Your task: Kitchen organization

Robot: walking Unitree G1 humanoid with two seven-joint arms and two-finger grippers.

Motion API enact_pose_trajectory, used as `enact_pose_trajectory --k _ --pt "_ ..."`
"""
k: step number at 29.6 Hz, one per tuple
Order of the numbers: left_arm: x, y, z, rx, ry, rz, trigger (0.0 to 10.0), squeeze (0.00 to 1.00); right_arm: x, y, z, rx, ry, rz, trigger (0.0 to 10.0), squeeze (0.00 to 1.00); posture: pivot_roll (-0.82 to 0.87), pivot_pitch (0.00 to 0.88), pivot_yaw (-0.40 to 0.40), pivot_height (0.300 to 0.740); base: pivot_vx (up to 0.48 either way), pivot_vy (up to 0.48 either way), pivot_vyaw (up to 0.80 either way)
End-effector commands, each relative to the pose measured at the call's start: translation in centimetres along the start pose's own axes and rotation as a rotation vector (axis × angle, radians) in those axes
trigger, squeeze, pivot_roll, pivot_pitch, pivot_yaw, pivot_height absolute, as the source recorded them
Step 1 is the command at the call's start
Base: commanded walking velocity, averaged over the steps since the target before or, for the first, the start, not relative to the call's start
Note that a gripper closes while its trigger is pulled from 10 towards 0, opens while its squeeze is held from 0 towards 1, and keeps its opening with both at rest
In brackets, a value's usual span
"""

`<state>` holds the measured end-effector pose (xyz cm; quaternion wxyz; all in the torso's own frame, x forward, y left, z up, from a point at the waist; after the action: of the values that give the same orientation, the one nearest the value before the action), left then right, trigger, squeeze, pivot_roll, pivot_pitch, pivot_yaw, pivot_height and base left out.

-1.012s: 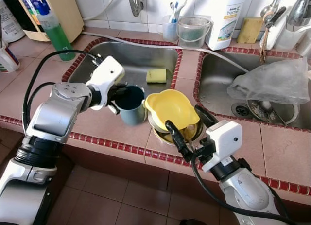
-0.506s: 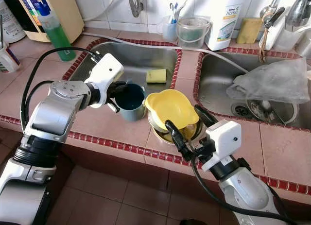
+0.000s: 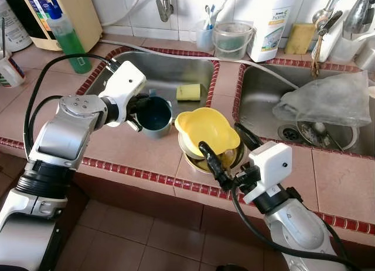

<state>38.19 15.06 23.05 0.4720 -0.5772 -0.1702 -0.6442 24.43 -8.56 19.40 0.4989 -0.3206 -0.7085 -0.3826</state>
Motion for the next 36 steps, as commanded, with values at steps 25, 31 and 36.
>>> enact_pose_trajectory --k 25,31,36 --pt "4.3 -1.7 -1.2 0.217 -0.354 -0.616 10.0 0.00 1.6 2.6 -5.0 -0.240 -0.049 -0.130 10.0 0.00 -0.14 0.076 0.030 0.740 0.000 0.000 0.00" --pt "3.1 -2.2 -1.5 0.307 -0.430 -0.706 10.0 0.00 1.6 2.9 -6.7 -0.354 -0.053 -0.162 10.0 0.00 -0.13 0.071 0.032 0.740 0.000 0.000 0.00" --pt "0.6 -2.2 -3.4 0.323 -0.421 -0.753 10.0 0.00 1.3 3.0 -7.7 -0.452 -0.028 -0.191 10.0 0.00 -0.13 0.060 0.035 0.740 0.000 0.000 0.00"
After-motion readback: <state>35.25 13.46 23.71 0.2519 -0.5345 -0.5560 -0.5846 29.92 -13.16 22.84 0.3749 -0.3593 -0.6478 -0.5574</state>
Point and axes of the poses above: a point about 5 cm out from each wrist's last joint towards the gripper, its own y axis pointing out of the wrist towards the gripper, its own x axis along the axis of the wrist's last joint, z = x × y, the point moved 3 cm from there along y, pointing out of the wrist towards the gripper, and after that the axes turned 5 degrees about -y, right-handed, at the moved point
